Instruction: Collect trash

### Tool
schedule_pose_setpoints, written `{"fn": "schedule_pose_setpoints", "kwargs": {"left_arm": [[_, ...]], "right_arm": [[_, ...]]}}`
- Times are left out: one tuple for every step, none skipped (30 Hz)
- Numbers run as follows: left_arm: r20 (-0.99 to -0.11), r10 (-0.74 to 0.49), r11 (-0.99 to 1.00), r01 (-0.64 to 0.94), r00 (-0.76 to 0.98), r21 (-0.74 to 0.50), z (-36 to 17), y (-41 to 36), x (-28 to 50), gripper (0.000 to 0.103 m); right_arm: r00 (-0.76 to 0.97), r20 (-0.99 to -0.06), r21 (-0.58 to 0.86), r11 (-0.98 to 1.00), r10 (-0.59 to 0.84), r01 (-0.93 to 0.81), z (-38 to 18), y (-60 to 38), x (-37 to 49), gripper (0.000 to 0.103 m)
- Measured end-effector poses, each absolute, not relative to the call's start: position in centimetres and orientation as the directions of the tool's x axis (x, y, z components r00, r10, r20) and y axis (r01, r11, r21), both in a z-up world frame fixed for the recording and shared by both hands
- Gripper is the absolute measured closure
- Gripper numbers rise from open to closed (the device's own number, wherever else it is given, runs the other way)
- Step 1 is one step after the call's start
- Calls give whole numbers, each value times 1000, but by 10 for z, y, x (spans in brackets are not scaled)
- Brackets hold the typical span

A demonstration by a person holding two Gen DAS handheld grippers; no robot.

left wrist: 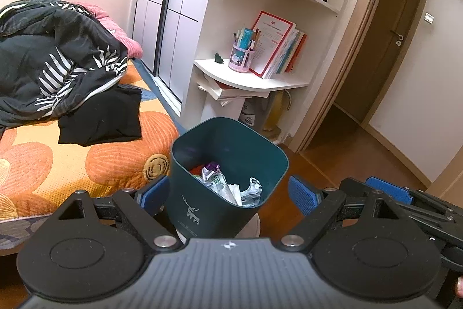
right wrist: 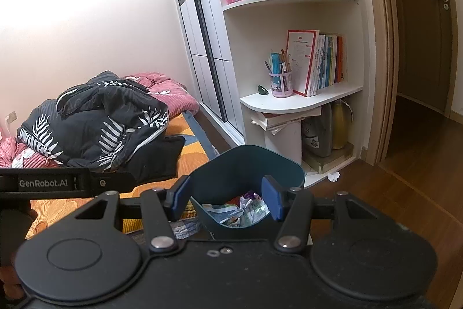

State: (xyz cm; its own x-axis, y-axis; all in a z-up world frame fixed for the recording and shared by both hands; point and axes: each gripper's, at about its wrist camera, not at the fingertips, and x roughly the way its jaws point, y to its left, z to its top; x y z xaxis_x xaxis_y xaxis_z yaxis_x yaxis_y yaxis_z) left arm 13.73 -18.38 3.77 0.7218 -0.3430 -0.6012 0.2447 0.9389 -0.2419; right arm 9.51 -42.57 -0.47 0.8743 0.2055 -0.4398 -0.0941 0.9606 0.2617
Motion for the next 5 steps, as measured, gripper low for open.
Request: {"fn": "schedule_pose_setpoints", "kwargs": {"left_arm": [[-601,-342,939,244,722,-242,38,-184,137,13],[-600,-343,939,245,722,-242,38,-184,137,13],[-600,-345,938,246,722,-243,38,-184,137,13],[-599,-345,938,246,723,-244,38,-184,136,13],[-599,-345,938,247,722,-243,38,-184,136,13]], "right_arm": [[874,-441,262,961,206,-95,-5,-425,95,49],[873,-442,261,961,207,-96,-5,-425,95,49],[872,-443,260,961,209,-98,-5,-424,95,49],[871,-444,258,961,210,-100,-5,-423,96,49],[871,-444,258,961,210,-100,-5,-423,96,49]]}}
